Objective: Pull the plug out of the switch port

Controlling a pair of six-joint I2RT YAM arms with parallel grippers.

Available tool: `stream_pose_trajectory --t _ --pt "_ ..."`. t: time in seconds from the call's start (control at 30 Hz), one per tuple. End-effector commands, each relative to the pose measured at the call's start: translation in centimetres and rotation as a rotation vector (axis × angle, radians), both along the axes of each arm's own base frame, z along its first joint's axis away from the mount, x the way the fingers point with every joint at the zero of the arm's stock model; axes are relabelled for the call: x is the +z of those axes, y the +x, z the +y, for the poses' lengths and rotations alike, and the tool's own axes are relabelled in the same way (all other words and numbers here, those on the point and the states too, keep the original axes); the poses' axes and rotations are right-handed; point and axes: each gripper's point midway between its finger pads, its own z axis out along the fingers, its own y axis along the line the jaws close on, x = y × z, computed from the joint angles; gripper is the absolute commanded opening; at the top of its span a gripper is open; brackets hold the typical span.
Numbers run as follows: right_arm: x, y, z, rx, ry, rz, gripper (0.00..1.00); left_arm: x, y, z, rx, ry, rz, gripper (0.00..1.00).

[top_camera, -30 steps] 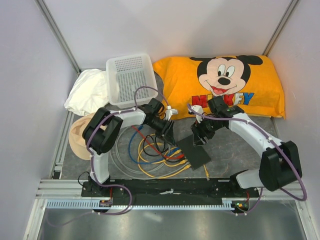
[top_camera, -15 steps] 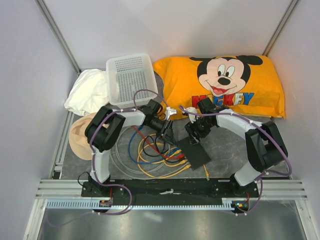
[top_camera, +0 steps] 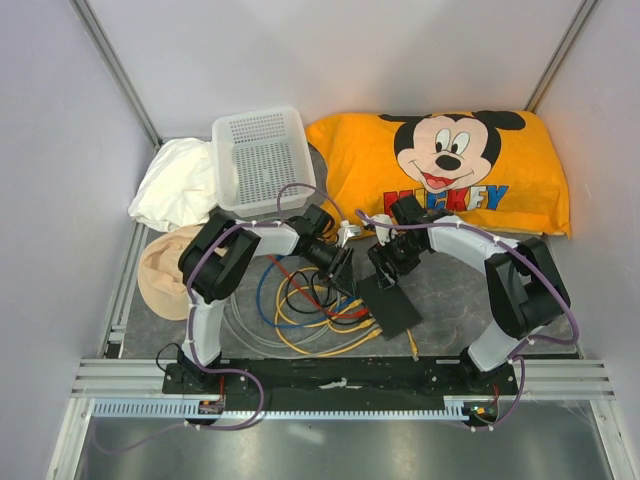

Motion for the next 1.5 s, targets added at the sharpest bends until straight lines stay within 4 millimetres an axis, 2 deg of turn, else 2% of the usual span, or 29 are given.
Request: stream_pose_trajectory --t 0.0,0.33,0.37,0.4,0.47,0.67,0.93,1.03,1.1,1.33,1.43,1.47 --pt "-1.2 1.2 0.1 -0.007 -0.041 -0.031 0.70 -1.9 0.4 0.0 -0.001 0.039 -0.005 0.45" --pt "-1.3 1.5 -0.2 -0.004 -0.055 -0.052 0.71 -2.4 0.0 -0.6 -0.018 0.023 0.057 0.38" --pt "-1.3 1.5 -0.2 -0.004 -0.053 -0.052 0.71 -2.4 -0.1 -0.7 -0.024 0.019 0.062 0.39" --pt "-1.4 1.5 -0.2 -0.005 -0.054 -0.050 0.71 -2.6 -0.3 -0.8 -0.027 0.025 0.065 0.47" --pt "-1.4 1.5 -0.2 -0.005 -0.054 -0.048 0.71 -2.7 -0.4 -0.9 -0.030 0.034 0.066 0.49" --pt "-1.3 1.6 -0.2 -0.017 -0.053 -0.047 0.71 -3.2 -0.6 -0.7 -0.025 0.048 0.094 0.35" --pt "-1.5 1.5 -0.1 -0.024 -0.053 -0.040 0.71 -2.6 -0.5 -1.0 -0.026 0.019 0.079 0.30" --pt "-1.3 1.6 -0.2 -0.029 -0.058 -0.048 0.71 -2.8 -0.4 -1.2 -0.022 0.023 0.080 0.20" --pt "-1.2 1.7 -0.2 -0.033 -0.059 -0.053 0.71 -2.7 -0.4 -1.4 -0.025 0.021 0.079 0.18" --pt "-1.2 1.8 -0.4 -0.035 -0.066 -0.055 0.71 -2.8 -0.4 -1.9 -0.037 0.005 0.100 0.02" --pt "-0.7 2.1 -0.5 -0.037 -0.071 -0.074 0.71 -2.8 0.0 -2.1 -0.042 -0.005 0.099 0.01" --pt "0.0 2.5 -0.5 -0.037 -0.083 -0.093 0.70 -2.8 0.1 -2.2 -0.041 -0.005 0.100 0.01"
